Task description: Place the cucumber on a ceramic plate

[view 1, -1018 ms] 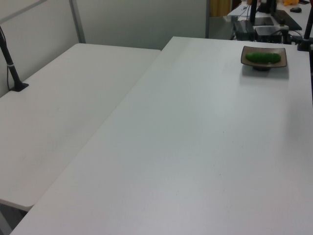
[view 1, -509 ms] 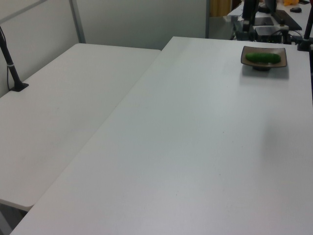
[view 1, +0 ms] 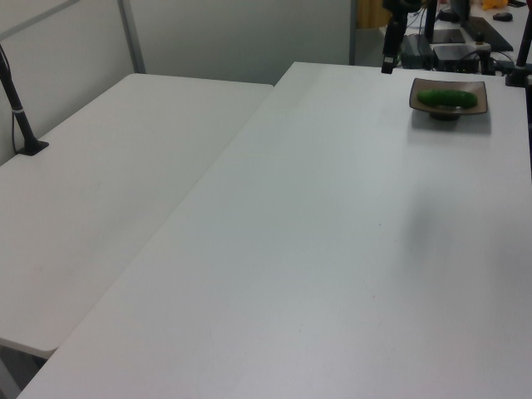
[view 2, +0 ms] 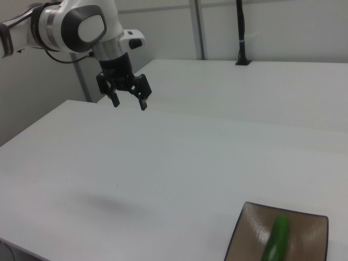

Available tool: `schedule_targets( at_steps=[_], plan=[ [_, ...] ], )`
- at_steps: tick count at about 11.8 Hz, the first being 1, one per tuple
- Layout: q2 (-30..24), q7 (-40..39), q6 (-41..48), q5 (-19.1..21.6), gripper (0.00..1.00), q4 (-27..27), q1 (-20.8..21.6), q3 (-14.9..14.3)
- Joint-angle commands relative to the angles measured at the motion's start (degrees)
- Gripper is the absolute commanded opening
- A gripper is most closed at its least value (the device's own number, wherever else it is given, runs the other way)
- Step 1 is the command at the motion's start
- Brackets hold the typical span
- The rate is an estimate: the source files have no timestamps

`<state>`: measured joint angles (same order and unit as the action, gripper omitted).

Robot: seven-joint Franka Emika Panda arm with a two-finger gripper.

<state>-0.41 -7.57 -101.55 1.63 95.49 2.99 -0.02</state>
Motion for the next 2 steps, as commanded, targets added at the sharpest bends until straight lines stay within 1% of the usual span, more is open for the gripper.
schedule_targets(
  at_steps=[1, 2],
  plan=[
    [-1.2, -1.9, -1.1, 0.4, 1.00, 0.9, -0.3, -0.2],
    [-1.2, -1.9, -0.9, 0.4, 1.00, 0.8, -0.3, -0.2]
  ],
)
